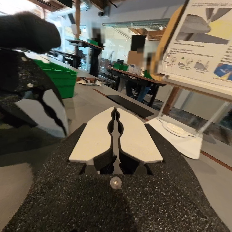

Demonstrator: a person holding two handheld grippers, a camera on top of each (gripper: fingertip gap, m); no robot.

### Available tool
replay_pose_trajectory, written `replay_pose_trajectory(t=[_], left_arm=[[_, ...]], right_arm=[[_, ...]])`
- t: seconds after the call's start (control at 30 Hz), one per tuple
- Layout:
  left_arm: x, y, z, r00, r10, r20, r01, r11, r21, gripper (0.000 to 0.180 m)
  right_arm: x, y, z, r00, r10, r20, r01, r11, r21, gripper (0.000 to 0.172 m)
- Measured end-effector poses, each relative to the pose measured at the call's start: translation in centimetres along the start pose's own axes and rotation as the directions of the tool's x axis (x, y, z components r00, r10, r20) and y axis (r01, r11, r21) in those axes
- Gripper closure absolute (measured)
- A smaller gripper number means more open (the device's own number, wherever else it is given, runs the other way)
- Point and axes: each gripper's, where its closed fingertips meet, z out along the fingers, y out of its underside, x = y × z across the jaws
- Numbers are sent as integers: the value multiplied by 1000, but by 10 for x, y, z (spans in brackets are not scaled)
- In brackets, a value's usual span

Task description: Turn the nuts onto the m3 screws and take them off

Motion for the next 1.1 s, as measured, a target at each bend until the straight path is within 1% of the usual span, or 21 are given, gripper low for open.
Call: replay_pose_trajectory(t=[0.03, 0.07, 0.1, 0.13, 0.17, 0.23, 0.3, 0.37, 0.4, 0.43, 0.53, 0.63, 0.67, 0.7, 0.87, 0.9, 0.97, 1.0, 1.03, 1.1], left_arm=[[0, -10, -6, 1000, -4, 7, 3, 997, 73, 178], [0, -21, -13, 1000, -14, 0, 14, 988, 155, 179], [1, -32, -22, 1000, -25, -12, 27, 971, 238, 179], [1, -42, -31, 999, -36, -23, 42, 948, 314, 179], [2, -51, -41, 998, -33, -45, 47, 922, 385, 178], [10, -65, -58, 995, 2, -101, 48, 868, 494, 179], [11, -71, -66, 994, 7, -105, 51, 841, 539, 179], [15, -75, -71, 992, 30, -123, 45, 825, 563, 178], [17, -77, -72, 991, 35, -129, 46, 818, 573, 178], [19, -78, -73, 990, 42, -136, 45, 814, 579, 178], [23, -79, -72, 988, 60, -140, 33, 813, 581, 178], [26, -81, -72, 987, 72, -143, 25, 813, 582, 178], [26, -81, -72, 986, 75, -145, 23, 815, 580, 178], [27, -81, -71, 985, 80, -150, 22, 817, 577, 178], [27, -79, -69, 986, 77, -145, 19, 823, 567, 178], [26, -77, -67, 988, 68, -142, 21, 835, 550, 175], [20, -73, -61, 992, 39, -121, 26, 867, 497, 153], [20, -70, -58, 993, 35, -117, 24, 882, 470, 146], [20, -69, -55, 993, 36, -117, 21, 892, 451, 142], [24, -69, -52, 991, 47, -126, 12, 902, 431, 142]], right_arm=[[-6, -2, 0, 999, 24, 44, -25, 1000, 12, 171], [-8, -4, 0, 996, 56, 64, -58, 998, 24, 158], [-9, -6, 0, 993, 90, 79, -93, 995, 33, 150], [-13, -8, -1, 985, 126, 121, -132, 990, 43, 146], [-19, -10, -2, 967, 173, 187, -185, 981, 50, 145], [-29, -16, -4, 904, 288, 315, -317, 947, 45, 144], [-40, -25, -10, 804, 382, 456, -445, 895, 36, 147], [-49, -33, -15, 692, 446, 567, -544, 839, 3, 150], [-50, -35, -17, 659, 463, 592, -571, 821, -7, 151], [-49, -36, -17, 646, 472, 600, -586, 810, -5, 152], [-49, -37, -18, 647, 465, 604, -587, 810, 5, 152], [-56, -38, -19, 627, 452, 635, -576, 817, -13, 155], [-58, -39, -20, 620, 449, 643, -577, 817, -14, 165], [-60, -40, -21, 616, 441, 653, -575, 818, -9, 169], [-59, -37, -20, 621, 449, 643, -567, 824, -28, 170], [-58, -37, -19, 625, 450, 637, -565, 825, -28, 170], [-58, -36, -19, 630, 448, 634, -557, 830, -32, 170], [-59, -35, -19, 631, 447, 635, -554, 832, -35, 170], [-60, -35, -19, 632, 444, 635, -550, 835, -37, 170], [-63, -34, -19, 633, 434, 641, -534, 844, -45, 170]])
